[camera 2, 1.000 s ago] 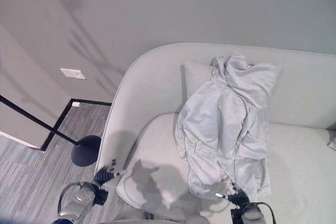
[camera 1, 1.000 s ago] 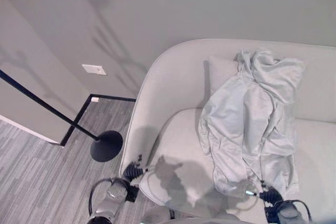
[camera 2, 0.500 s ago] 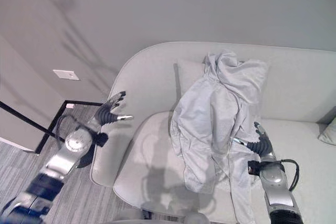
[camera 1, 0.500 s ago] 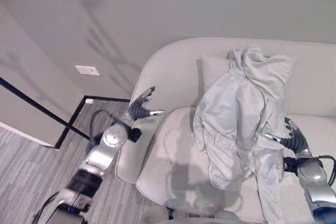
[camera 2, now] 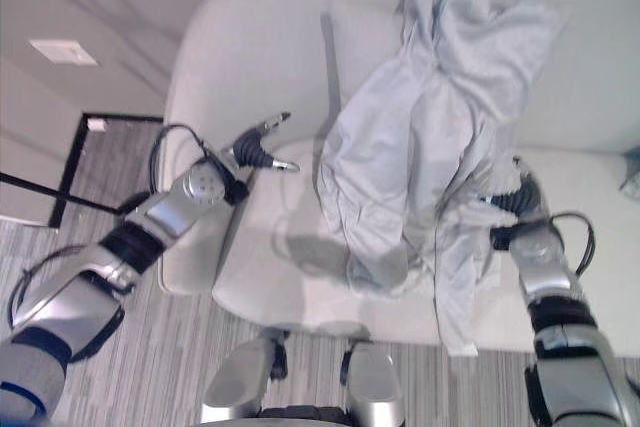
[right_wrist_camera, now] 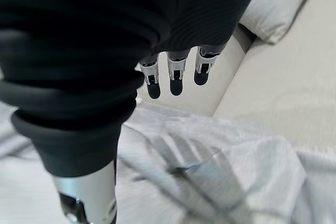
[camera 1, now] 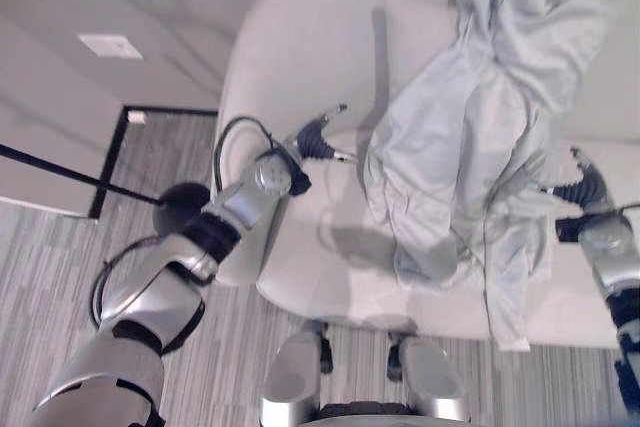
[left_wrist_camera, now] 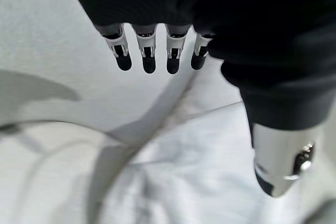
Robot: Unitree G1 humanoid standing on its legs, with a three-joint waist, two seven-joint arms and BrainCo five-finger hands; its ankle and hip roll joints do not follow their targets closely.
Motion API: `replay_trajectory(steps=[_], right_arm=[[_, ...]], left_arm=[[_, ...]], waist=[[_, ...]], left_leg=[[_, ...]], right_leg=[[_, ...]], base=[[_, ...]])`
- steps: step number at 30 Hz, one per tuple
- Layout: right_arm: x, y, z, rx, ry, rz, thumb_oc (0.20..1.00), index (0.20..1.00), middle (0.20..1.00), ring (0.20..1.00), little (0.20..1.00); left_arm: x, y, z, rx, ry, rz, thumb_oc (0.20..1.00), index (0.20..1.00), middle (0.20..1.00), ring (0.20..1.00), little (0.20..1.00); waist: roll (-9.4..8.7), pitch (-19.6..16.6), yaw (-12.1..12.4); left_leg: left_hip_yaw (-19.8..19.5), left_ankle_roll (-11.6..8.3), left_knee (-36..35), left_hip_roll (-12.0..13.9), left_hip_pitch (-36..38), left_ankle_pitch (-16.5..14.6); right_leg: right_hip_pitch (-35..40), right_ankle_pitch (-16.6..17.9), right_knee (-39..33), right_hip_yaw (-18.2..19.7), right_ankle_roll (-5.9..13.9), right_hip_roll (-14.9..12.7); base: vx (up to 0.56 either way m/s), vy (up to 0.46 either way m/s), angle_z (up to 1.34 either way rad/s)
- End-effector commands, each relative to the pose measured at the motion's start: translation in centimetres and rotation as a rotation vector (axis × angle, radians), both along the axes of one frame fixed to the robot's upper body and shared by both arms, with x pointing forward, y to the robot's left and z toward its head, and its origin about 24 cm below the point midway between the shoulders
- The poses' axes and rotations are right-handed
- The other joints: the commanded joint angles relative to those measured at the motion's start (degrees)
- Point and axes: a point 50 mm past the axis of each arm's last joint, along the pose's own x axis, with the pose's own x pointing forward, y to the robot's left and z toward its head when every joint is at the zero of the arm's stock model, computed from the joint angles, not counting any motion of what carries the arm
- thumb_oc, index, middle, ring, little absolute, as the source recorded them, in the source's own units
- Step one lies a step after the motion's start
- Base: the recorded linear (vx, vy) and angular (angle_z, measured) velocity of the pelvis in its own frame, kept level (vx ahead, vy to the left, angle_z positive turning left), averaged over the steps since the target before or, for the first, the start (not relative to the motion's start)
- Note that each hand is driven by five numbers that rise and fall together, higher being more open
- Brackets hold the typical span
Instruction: Hang the clothes on the sofa on the clothes rack.
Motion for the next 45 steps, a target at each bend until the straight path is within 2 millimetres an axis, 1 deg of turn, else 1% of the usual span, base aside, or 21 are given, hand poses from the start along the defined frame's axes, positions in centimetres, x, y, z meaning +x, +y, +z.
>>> replay_trajectory(steps=[1, 5, 6, 7, 8, 9, 11, 12, 18, 21, 22, 24, 26, 29, 30, 31, 33, 36, 38, 41, 45], right_arm=[[0.2, -1.3, 6.3, -0.106, -0.171, -0.014, 1.000, 1.000, 1.000, 1.000, 1.000], [1.2, -1.2, 9.2, -0.160, -0.200, -0.032, 1.000, 1.000, 1.000, 1.000, 1.000], [1.3, -1.2, 10.4, -0.179, -0.221, -0.039, 1.000, 1.000, 1.000, 1.000, 1.000], [1.4, -1.3, 11.6, -0.196, -0.239, -0.048, 1.000, 1.000, 1.000, 1.000, 1.000], [1.4, -1.3, 11.7, -0.197, -0.240, -0.047, 1.000, 1.000, 1.000, 1.000, 1.000], [1.6, -1.1, 12.5, -0.211, -0.254, -0.049, 1.000, 1.000, 1.000, 1.000, 1.000], [1.7, -1.1, 13.8, -0.236, -0.271, -0.055, 1.000, 1.000, 1.000, 1.000, 1.000], [1.6, -1.2, 14.2, -0.243, -0.279, -0.058, 1.000, 1.000, 1.000, 1.000, 1.000], [1.4, -0.8, 15.1, -0.250, -0.329, -0.044, 1.000, 1.000, 1.000, 1.000, 1.000], [1.1, -0.2, 15.3, -0.235, -0.389, -0.011, 1.000, 1.000, 1.000, 1.000, 1.000], [1.0, -0.4, 15.1, -0.232, -0.387, -0.014, 1.000, 1.000, 1.000, 1.000, 1.000], [0.2, 0.6, 13.9, -0.240, -0.420, 0.049, 1.000, 1.000, 1.000, 1.000, 1.000], [-0.7, 0.8, 13.5, -0.210, -0.478, 0.066, 1.000, 1.000, 1.000, 1.000, 1.000], [-2.8, 0.3, 12.4, -0.203, -0.544, 0.038, 1.000, 1.000, 1.000, 1.000, 1.000], [-3.0, 0.2, 12.2, -0.202, -0.541, 0.033, 1.000, 1.000, 1.000, 1.000, 1.000], [-4.2, -0.4, 11.6, -0.198, -0.570, -0.005, 1.000, 1.000, 1.000, 1.000, 1.000], [-5.2, -1.2, 10.9, -0.200, -0.575, -0.051, 1.000, 1.000, 1.000, 1.000, 1.000], [-6.2, -2.5, 10.7, -0.215, -0.582, -0.125, 1.000, 1.000, 1.000, 1.000, 1.000], [-6.6, -3.3, 10.7, -0.213, -0.583, -0.161, 1.000, 1.000, 1.000, 1.000, 1.000], [-6.9, -4.6, 10.1, -0.191, -0.555, -0.217, 1.000, 1.000, 1.000, 1.000, 1.000], [-7.1, -5.3, 9.8, -0.213, -0.509, -0.240, 1.000, 1.000, 1.000, 1.000, 1.000]], left_arm=[[0.6, -1.9, 4.4, -0.033, -0.160, -0.031, 1.000, 1.000, 1.000, 1.000, 1.000], [1.4, -1.5, 7.1, -0.024, -0.212, 0.024, 1.000, 1.000, 1.000, 1.000, 1.000], [1.6, -1.5, 7.8, -0.022, -0.229, 0.034, 1.000, 1.000, 1.000, 1.000, 1.000], [1.6, -1.5, 9.2, -0.024, -0.265, 0.045, 1.000, 1.000, 1.000, 1.000, 1.000], [1.6, -1.5, 9.3, -0.025, -0.266, 0.046, 1.000, 1.000, 1.000, 1.000, 1.000], [1.8, -1.6, 9.9, -0.016, -0.277, 0.057, 1.000, 1.000, 1.000, 1.000, 1.000], [1.8, -1.5, 11.5, -0.004, -0.324, 0.077, 1.000, 1.000, 1.000, 1.000, 1.000], [1.7, -1.6, 12.1, 0.005, -0.339, 0.079, 1.000, 1.000, 1.000, 1.000, 1.000], [1.5, -2.3, 13.2, -0.002, -0.380, 0.065, 1.000, 1.000, 1.000, 1.000, 1.000], [1.1, -2.5, 13.6, -0.011, -0.409, 0.048, 1.000, 1.000, 1.000, 1.000, 1.000], [1.1, -2.6, 13.5, -0.008, -0.408, 0.045, 1.000, 1.000, 1.000, 1.000, 1.000], [0.4, -3.1, 13.4, -0.029, -0.434, -0.006, 1.000, 1.000, 1.000, 1.000, 1.000], [0.1, -2.9, 12.9, -0.038, -0.436, -0.025, 1.000, 1.000, 1.000, 1.000, 1.000], [-0.5, -3.0, 12.2, -0.075, -0.442, -0.058, 1.000, 1.000, 1.000, 1.000, 1.000], [-0.5, -3.1, 12.1, -0.073, -0.440, -0.062, 1.000, 1.000, 1.000, 1.000, 1.000], [-0.8, -3.4, 11.4, -0.081, -0.432, -0.084, 1.000, 1.000, 1.000, 1.000, 1.000], [-0.8, -3.5, 10.8, -0.092, -0.421, -0.091, 1.000, 1.000, 1.000, 1.000, 1.000], [-0.8, -3.6, 10.6, -0.098, -0.419, -0.093, 1.000, 1.000, 1.000, 1.000, 1.000], [-0.8, -3.8, 10.5, -0.106, -0.419, -0.095, 1.000, 1.000, 1.000, 1.000, 1.000], [-0.9, -4.4, 10.3, -0.137, -0.413, -0.107, 1.000, 1.000, 1.000, 1.000, 1.000], [-1.0, -4.9, 10.2, -0.147, -0.412, -0.118, 1.000, 1.000, 1.000, 1.000, 1.000]], waist=[[3.02, -1.36, 2.47], [2.88, -1.36, 2.28], [2.74, -1.36, 2.26], [2.56, -1.36, 2.22], [2.59, -1.36, 2.17], [2.47, -1.36, 2.15], [2.24, -1.36, 2.15], [2.24, -1.36, 2.07], [2.22, -1.36, 1.59], [2.16, -1.36, 1.31], [2.07, -1.36, 1.49], [1.98, -1.36, 1.20], [2.00, -1.36, 0.93], [2.16, -1.36, 0.58], [2.16, -1.36, 0.77], [2.31, -1.36, 0.59], [2.46, -1.36, 0.43], [2.60, -1.36, 0.16], [2.74, -1.36, 0.09], [3.12, -1.36, -0.06], [3.42, -1.36, 0.00]], left_leg=[[-0.28, -3.73, 0.07, 5.43, 7.14, -6.63], [-0.70, -4.41, 0.07, 6.02, 2.62, -6.14], [-0.91, -4.61, 0.07, 6.21, 1.30, -6.07], [-1.21, -4.80, 0.07, 6.41, -0.17, -6.04], [-1.20, -4.80, 0.07, 6.41, -0.28, -6.02], [-1.25, -4.86, 0.07, 6.52, -1.16, -5.99], [-1.50, -4.99, 0.07, 6.74, -2.75, -5.94], [-1.65, -5.06, 0.07, 6.78, -3.32, -5.91], [-1.85, -5.08, 0.07, 6.88, -4.72, -6.04], [-1.84, -4.96, 0.07, 6.85, -4.64, -6.17], [-1.89, -4.96, 0.07, 6.86, -4.56, -6.17], [-2.00, -4.76, 0.07, 6.77, -4.18, -6.31], [-2.00, -4.62, 0.07, 6.71, -3.62, -6.42], [-2.05, -4.42, 0.07, 6.60, -2.61, -6.55], [-2.12, -4.41, 0.07, 6.60, -2.47, -6.55], [-2.18, -4.28, 0.07, 6.50, -1.84, -6.63], [-2.21, -4.20, 0.07, 6.48, -1.26, -6.70], [-2.21, -4.16, 0.07, 6.42, -0.91, -6.74], [-2.22, -4.20, 0.07, 6.39, -0.82, -6.81], [-2.24, -4.29, 0.07, 6.37, -1.02, -6.93], [-2.33, -4.36, 0.07, 6.40, -1.16, -7.05]], right_leg=[[-6.15, -0.95, 0.44, -0.19, 0.30, -3.47], [-10.32, -0.66, 0.44, 0.51, 0.08, -4.11], [-11.57, -0.46, 0.44, 0.71, 0.08, -4.22], [-12.97, -0.28, 0.44, 0.96, -0.01, -4.37], [-13.09, -0.26, 0.44, 0.97, -0.02, -4.37], [-13.88, -0.21, 0.44, 1.06, -0.03, -4.46], [-15.31, -0.11, 0.44, 1.32, -0.09, -4.54], [-15.86, 0.02, 0.44, 1.36, -0.07, -4.62], [-17.19, 0.20, 0.44, 1.48, -0.02, -4.61], [-17.29, 0.34, 0.44, 1.36, 0.05, -4.58], [-17.17, 0.33, 0.44, 1.31, 0.06, -4.58], [-16.90, 0.39, 0.44, 1.23, 0.18, -4.49], [-16.42, 0.30, 0.44, 1.11, 0.23, -4.48], [-15.44, 0.05, 0.44, 0.85, 0.38, -4.44], [-15.26, 0.02, 0.44, 0.78, 0.39, -4.45], [-14.69, -0.11, 0.44, 0.50, 0.43, -4.45], [-14.20, -0.25, 0.44, 0.33, 0.49, -4.48], [-13.96, -0.27, 0.44, 0.17, 0.57, -4.55], [-13.86, -0.27, 0.44, 0.12, 0.62, -4.58], [-14.08, -0.20, 0.44, 0.19, 0.68, -4.61], [-14.27, -0.09, 0.44, 0.31, 0.73, -4.57]], base=[[-0.04, -0.022, 0.01], [-0.05, -0.032, 0.01], [-0.04, -0.045, 0.05], [-0.03, -0.039, 0.05], [-0.03, -0.041, 0.03], [0.00, 0.000, 0.00], [-0.03, -0.044, 0.00], [0.00, 0.000, 0.00], [0.00, 0.000, 0.00], [0.00, 0.000, 0.00], [0.00, 0.000, 0.00], [0.01, -0.017, 0.00], [0.02, -0.011, 0.01], [0.04, -0.018, 0.01], [0.04, -0.017, 0.02], [0.03, -0.017, 0.02], [0.02, -0.011, 0.01], [0.01, -0.006, 0.01], [0.00, 0.000, 0.00], [0.00, 0.000, 0.00], [0.00, 0.000, 0.00]])
